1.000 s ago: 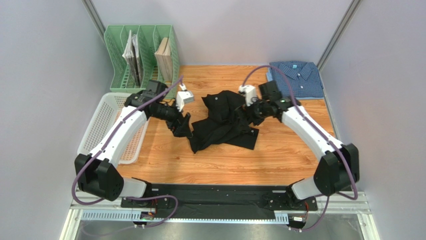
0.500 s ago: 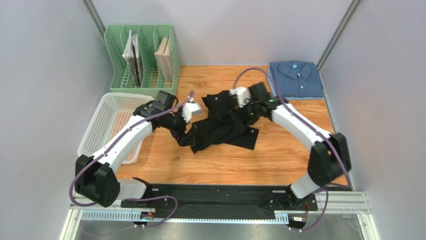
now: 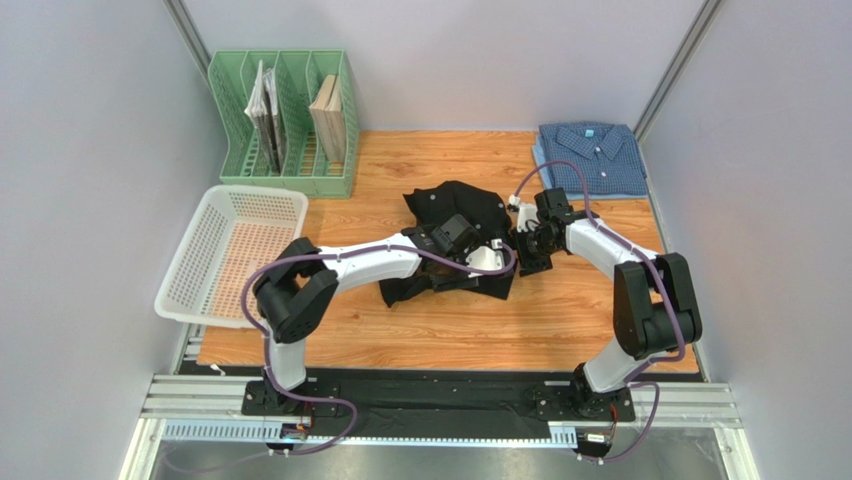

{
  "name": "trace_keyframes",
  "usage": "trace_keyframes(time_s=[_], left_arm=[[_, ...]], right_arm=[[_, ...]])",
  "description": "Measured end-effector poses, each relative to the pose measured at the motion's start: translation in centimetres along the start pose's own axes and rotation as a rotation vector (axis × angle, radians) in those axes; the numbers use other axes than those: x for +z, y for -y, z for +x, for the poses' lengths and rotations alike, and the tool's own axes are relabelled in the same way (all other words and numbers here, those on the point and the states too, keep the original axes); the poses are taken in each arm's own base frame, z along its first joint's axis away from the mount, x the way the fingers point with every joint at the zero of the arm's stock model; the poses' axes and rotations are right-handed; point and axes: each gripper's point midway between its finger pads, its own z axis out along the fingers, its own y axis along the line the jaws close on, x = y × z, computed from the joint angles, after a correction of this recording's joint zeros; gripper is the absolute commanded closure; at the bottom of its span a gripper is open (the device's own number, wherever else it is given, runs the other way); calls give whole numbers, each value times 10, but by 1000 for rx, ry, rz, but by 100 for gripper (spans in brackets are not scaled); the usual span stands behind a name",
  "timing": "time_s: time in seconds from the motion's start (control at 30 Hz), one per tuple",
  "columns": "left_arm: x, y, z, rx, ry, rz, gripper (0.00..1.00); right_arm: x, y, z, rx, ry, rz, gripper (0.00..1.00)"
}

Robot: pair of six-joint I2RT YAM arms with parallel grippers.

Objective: Fold and stack the long sleeve shirts
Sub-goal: Flatten the shirt out

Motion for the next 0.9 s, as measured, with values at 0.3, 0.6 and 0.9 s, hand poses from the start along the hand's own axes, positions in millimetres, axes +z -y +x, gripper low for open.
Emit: trace_keyframes(time_s=[0.3,0.6,0.9], left_arm=[[-90,-65,7,-205,146,-104,100],[-245,-136,30,-447,387,-384,100],[-181,-114,106,-697,177,-256,100]], right_arm=[[20,9,0,89,-7,-43,89],[20,24,-7,103,-22,-54,100],[-105,105,-6,81,162,216,75]])
